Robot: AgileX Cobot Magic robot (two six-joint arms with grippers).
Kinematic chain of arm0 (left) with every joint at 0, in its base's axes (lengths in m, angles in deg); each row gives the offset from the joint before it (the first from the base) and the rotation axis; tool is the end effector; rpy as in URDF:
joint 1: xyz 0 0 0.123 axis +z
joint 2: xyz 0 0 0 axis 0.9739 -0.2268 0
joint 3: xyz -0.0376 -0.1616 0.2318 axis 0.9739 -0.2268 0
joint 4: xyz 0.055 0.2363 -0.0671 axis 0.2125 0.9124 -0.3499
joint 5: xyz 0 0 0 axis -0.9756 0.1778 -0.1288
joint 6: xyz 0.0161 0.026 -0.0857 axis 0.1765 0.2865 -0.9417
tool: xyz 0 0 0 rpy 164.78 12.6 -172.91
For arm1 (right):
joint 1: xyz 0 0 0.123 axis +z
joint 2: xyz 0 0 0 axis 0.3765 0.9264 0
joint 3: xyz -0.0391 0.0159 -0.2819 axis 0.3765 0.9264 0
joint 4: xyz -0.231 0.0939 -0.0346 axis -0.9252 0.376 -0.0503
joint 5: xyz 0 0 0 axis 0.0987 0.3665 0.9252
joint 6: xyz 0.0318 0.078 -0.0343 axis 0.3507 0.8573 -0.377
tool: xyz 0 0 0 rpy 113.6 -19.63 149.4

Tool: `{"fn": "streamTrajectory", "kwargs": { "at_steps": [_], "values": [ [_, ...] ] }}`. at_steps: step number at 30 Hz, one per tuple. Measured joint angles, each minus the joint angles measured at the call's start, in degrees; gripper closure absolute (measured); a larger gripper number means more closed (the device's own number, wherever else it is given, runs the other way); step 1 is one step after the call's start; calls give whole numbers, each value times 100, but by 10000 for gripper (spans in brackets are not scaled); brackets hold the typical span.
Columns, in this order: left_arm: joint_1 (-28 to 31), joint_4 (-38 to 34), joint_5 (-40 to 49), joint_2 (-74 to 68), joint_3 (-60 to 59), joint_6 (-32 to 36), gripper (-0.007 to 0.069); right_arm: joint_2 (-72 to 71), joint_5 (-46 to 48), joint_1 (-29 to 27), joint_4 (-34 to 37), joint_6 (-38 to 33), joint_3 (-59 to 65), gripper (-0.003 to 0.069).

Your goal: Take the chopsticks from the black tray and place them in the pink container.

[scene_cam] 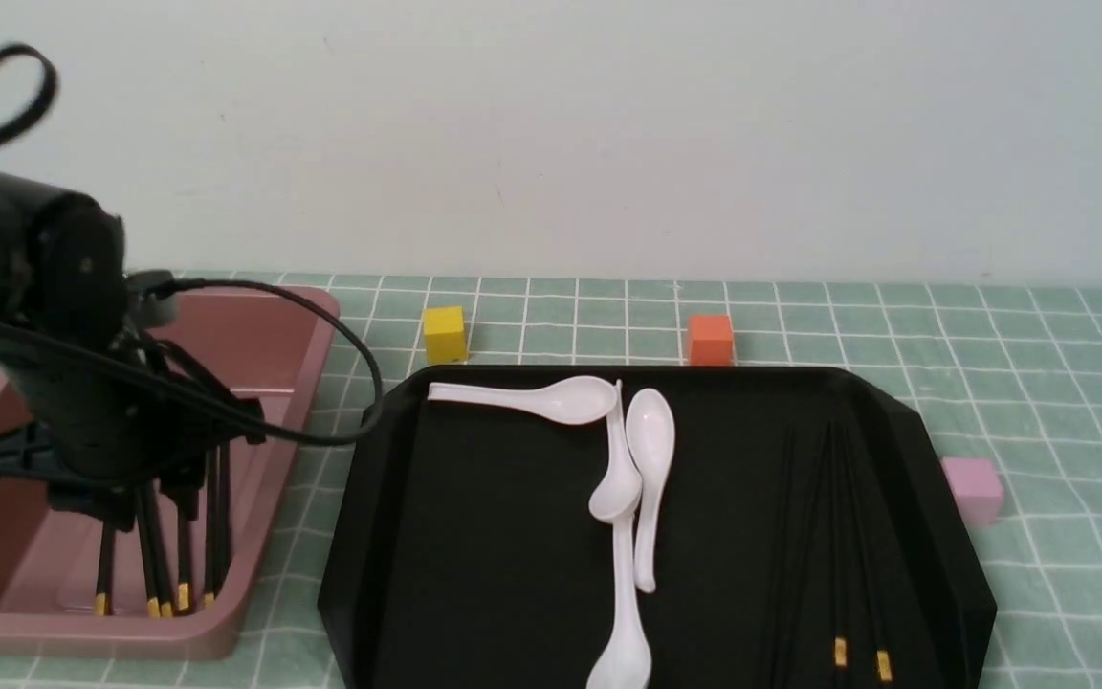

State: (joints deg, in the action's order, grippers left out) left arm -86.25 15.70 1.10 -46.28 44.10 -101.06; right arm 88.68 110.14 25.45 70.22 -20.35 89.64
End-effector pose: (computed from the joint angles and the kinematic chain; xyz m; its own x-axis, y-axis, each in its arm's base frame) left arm 0.3141 -0.0419 0.2396 -0.9224 -0.2606 -0.2850 -0.2677 0.9634 -0.0147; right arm 0.0524 0.0044 0.1746 -0.2898 0.0848 -0.9533 -0.0430 0.9939 0.1015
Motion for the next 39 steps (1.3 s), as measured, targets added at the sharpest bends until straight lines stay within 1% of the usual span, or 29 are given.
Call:
{"fn": "streamTrajectory", "kwargs": {
  "at_steps": [2,6,9,10,14,17,20,22,25,27,30,32,39],
  "values": [
    [0,-58,185,272,0,126,360,0,0,0,0,0,0,419],
    [0,-178,663,1132,-6,345,514,0,0,0,0,0,0,419],
    [0,-381,747,1799,-88,466,622,0,0,0,0,0,0,419],
    [0,-417,739,1902,-100,506,632,0,0,0,0,0,0,419],
    [0,-926,615,3092,-715,877,637,0,0,0,0,0,0,419],
    [0,-1275,370,4070,-1379,970,637,0,0,0,0,0,0,419],
    [0,-1549,-142,5166,-2265,996,637,0,0,0,0,0,0,419],
    [0,-1597,-468,5773,-2708,996,637,0,0,0,0,0,0,419],
    [0,-1632,-1227,6885,-3533,996,637,0,0,0,0,0,0,419],
    [0,-1653,-1659,7374,-3904,996,637,0,0,0,0,0,0,419],
    [0,-1675,-2287,7937,-4439,996,637,0,0,0,0,0,0,419],
    [0,-1675,-2468,8190,-4716,996,637,0,0,0,0,0,0,419],
    [0,-1695,-2549,8331,-5297,996,637,0,0,0,0,0,0,419]
  ]
}}
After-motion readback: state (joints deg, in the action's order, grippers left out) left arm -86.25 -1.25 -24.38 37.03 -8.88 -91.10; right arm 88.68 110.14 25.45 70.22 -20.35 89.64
